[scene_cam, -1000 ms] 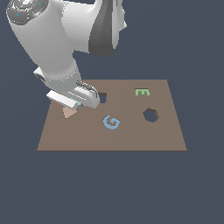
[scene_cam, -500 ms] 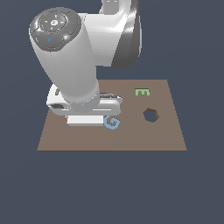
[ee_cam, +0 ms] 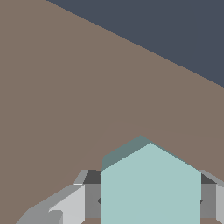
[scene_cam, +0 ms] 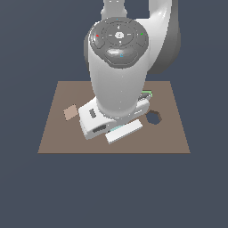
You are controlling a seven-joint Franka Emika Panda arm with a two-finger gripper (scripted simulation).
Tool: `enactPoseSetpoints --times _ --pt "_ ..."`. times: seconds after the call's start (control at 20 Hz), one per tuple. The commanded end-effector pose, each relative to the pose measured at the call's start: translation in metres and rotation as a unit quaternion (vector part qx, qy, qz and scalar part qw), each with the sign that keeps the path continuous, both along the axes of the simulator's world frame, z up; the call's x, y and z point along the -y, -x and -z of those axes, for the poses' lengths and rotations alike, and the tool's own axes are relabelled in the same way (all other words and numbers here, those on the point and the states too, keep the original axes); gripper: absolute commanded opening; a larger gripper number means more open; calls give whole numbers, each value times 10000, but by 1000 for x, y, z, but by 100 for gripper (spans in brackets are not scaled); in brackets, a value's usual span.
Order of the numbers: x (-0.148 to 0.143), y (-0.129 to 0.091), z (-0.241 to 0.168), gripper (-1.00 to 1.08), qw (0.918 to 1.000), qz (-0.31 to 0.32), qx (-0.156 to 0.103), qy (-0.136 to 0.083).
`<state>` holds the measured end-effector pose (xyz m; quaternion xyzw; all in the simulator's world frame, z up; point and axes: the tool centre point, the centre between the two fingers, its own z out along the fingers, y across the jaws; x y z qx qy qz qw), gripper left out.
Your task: Insert a designated object into the corresponding slot on a board.
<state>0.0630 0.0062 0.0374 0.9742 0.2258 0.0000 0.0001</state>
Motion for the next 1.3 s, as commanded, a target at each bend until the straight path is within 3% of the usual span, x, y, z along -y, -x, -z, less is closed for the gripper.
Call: enactPoseSetpoints --times 0.0,0.25,0.6,0.9,1.25 --pt "-21 -2 -1 -100 9985 -545 2 1" --pt "-62 2 -2 -100 9873 -1589 0 1" --pt "-109 19 -3 -100 9589 -2839 -4 0" --pt "-132 34 -3 -100 9376 -3477 -7 0" --pt "-139 41 -3 -100 9280 -3726 -10 -1"
